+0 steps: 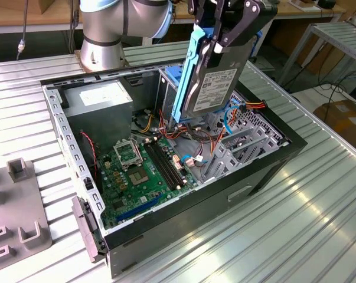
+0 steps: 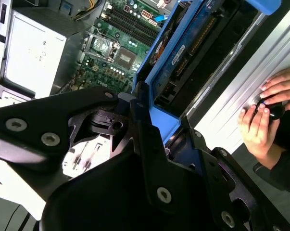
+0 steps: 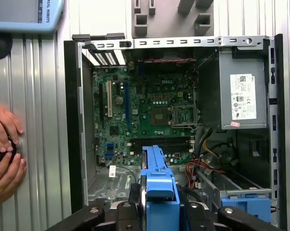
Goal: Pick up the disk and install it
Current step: 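Insert the disk into the insertion slot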
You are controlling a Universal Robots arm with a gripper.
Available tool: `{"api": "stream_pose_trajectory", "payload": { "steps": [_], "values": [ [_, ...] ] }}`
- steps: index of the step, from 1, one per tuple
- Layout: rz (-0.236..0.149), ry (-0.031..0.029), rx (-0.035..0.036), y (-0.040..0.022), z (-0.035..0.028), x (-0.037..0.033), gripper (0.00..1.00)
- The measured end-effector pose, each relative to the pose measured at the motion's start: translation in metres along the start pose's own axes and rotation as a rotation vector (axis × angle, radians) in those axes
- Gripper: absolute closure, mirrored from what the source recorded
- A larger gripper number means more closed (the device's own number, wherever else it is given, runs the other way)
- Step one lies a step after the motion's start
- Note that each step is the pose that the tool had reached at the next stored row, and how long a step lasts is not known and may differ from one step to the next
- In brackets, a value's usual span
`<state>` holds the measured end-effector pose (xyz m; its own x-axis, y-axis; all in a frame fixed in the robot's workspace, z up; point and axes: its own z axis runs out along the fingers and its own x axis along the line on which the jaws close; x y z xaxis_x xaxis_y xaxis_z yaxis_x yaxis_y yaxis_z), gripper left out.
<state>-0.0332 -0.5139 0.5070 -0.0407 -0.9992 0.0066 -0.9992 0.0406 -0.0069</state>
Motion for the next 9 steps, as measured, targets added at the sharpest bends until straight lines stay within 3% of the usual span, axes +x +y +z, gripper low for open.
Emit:
{"api": "stream_pose_trajectory", "payload": {
  "steps": [5, 9],
  "values": [
    [0.0, 0.0, 0.0, -0.0016, 0.0004, 0.0097, 0.63],
    [0.0, -0.0001, 0.0, -0.0038, 0.0011, 0.0229, 0.63]
  ]
}}
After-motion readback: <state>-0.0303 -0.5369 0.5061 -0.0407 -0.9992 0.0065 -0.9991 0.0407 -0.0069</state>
